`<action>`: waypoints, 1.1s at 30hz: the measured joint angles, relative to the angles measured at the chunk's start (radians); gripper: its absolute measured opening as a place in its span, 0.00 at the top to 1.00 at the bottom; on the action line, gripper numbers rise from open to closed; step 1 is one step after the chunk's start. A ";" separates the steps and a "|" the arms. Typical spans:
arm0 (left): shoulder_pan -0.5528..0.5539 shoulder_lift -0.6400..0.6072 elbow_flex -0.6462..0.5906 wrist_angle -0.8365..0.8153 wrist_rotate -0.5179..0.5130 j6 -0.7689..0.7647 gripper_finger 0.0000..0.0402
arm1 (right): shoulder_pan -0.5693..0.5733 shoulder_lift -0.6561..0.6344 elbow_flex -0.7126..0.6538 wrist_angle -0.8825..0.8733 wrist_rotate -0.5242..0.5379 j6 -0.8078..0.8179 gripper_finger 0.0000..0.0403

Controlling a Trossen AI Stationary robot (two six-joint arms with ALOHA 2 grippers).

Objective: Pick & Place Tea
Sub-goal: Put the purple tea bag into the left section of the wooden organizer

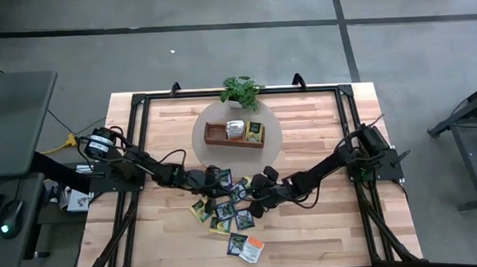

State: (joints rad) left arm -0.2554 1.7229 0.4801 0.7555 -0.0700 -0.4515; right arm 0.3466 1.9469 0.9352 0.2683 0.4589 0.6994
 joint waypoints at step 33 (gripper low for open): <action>0.000 -0.001 0.000 -0.009 -0.005 -0.056 1.00 | 0.006 0.069 0.002 0.046 0.076 0.109 1.00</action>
State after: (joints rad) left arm -0.2554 1.7222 0.4797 0.7468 -0.0748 -0.5077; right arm 0.3521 2.0162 0.9368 0.3140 0.5349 0.8082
